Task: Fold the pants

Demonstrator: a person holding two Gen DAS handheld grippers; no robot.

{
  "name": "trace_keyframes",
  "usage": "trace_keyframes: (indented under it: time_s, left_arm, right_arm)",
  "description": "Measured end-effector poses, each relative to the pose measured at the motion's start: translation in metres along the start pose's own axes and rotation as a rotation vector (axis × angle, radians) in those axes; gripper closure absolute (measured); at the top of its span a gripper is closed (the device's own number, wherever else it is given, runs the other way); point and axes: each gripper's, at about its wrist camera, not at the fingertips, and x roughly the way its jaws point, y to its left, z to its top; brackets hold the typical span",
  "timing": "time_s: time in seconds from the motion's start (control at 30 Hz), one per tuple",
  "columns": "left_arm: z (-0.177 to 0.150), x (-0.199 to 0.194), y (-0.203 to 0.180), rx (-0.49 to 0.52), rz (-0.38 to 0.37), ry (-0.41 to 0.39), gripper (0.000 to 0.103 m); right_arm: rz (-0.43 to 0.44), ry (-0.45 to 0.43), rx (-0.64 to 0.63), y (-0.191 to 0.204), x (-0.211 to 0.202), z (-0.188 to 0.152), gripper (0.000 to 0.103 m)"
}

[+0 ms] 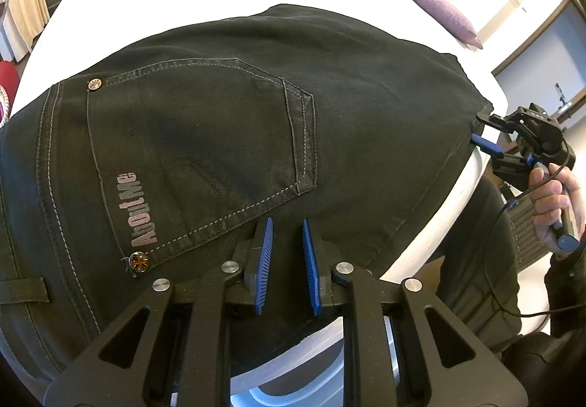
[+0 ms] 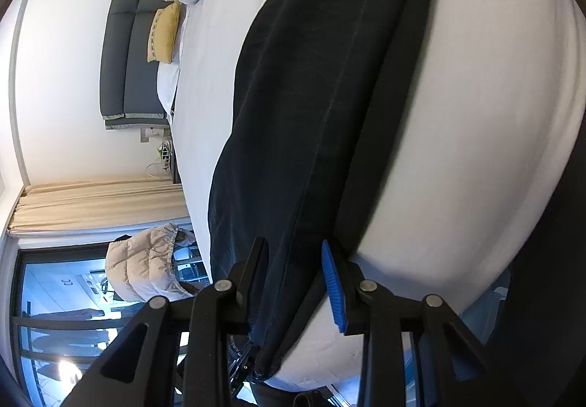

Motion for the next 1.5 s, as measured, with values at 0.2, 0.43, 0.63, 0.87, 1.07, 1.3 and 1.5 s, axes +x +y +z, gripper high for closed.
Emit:
trace_keyframes:
  time_s: [0.2,0.43,0.63,0.87,1.07,1.3,1.5]
  left_arm:
    - [0.001,0.0,-0.001,0.0,0.004,0.001,0.086]
    - [0.001,0.001,-0.004,-0.004,0.009,-0.005,0.086]
    - [0.0,0.001,-0.006,0.0,0.013,0.0,0.086]
    - [0.002,0.003,-0.009,0.012,0.017,0.003,0.086]
    - [0.007,0.001,-0.013,0.002,0.035,0.02,0.086]
    - [0.08,-0.004,-0.062,0.149,-0.017,-0.052,0.086]
    - [0.186,0.072,-0.1,0.279,-0.104,0.036,0.086]
  right_arm:
    - [0.008,0.009,0.044,-0.009,0.001,-0.004,0.068]
    - [0.051,0.003,0.061,-0.003,0.017,0.001,0.061]
    - [0.079,0.013,0.079,-0.014,0.029,0.001,0.099]
    - [0.104,-0.02,0.114,-0.035,0.017,-0.012,0.101]
    - [0.122,-0.053,0.1,-0.031,0.006,0.002,0.095]
    - [0.144,-0.138,0.108,-0.036,-0.004,0.051,0.1]
    - [0.14,-0.153,0.096,-0.043,0.0,0.046,0.103]
